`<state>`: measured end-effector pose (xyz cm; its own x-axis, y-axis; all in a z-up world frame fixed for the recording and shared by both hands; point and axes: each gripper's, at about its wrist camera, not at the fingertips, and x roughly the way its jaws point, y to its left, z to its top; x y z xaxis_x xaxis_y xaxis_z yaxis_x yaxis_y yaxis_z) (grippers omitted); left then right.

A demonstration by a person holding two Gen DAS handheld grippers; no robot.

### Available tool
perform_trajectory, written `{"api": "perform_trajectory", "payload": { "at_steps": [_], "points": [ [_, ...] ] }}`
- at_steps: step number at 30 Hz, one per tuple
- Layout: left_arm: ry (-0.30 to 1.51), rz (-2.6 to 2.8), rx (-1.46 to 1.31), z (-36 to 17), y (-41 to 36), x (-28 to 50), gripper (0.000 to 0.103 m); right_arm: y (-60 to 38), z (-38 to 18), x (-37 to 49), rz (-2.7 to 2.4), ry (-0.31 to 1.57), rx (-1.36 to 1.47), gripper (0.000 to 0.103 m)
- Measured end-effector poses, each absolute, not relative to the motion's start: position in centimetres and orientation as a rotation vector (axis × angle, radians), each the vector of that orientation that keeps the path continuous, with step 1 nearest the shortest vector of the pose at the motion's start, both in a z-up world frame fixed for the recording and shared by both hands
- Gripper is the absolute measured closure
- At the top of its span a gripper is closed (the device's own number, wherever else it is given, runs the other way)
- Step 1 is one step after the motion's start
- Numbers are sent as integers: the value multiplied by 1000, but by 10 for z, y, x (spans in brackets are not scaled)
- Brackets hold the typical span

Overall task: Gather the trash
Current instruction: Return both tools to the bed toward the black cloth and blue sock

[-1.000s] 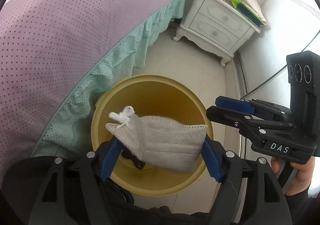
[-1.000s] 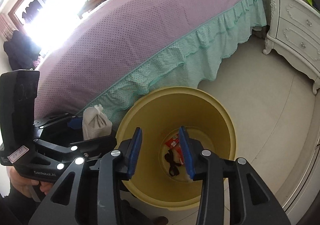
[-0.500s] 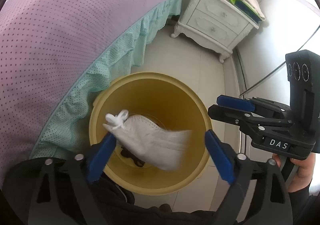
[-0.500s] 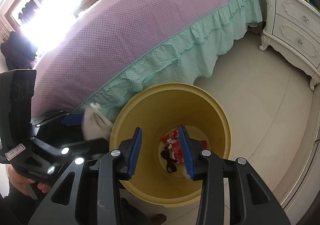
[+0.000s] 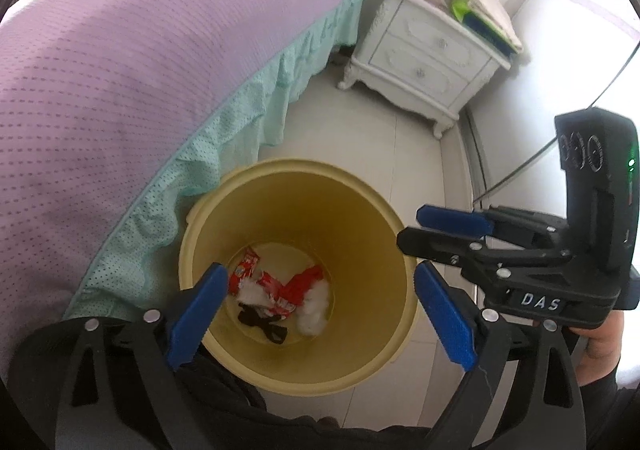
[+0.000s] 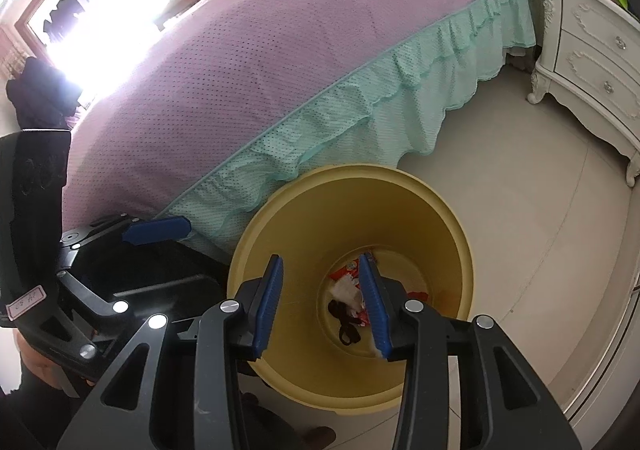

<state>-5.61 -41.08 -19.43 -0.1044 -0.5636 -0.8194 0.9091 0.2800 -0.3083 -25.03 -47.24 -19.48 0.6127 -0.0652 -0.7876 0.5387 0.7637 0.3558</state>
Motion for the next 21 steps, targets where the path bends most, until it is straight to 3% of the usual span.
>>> {"api": "perform_trajectory", "payload": {
  "at_steps": [8, 17, 21],
  "points": [
    [942, -1239, 304, -150, -365, -40, 9, -450, -164, -224, -303, 787, 541, 60],
    [728, -973, 219, -76, -263, 1, 6, -398, -127, -151, -104, 709, 452, 55],
    [688, -829, 180, -57, -217, 27, 5, -364, -104, -113, 6, 665, 386, 43]
  ]
}}
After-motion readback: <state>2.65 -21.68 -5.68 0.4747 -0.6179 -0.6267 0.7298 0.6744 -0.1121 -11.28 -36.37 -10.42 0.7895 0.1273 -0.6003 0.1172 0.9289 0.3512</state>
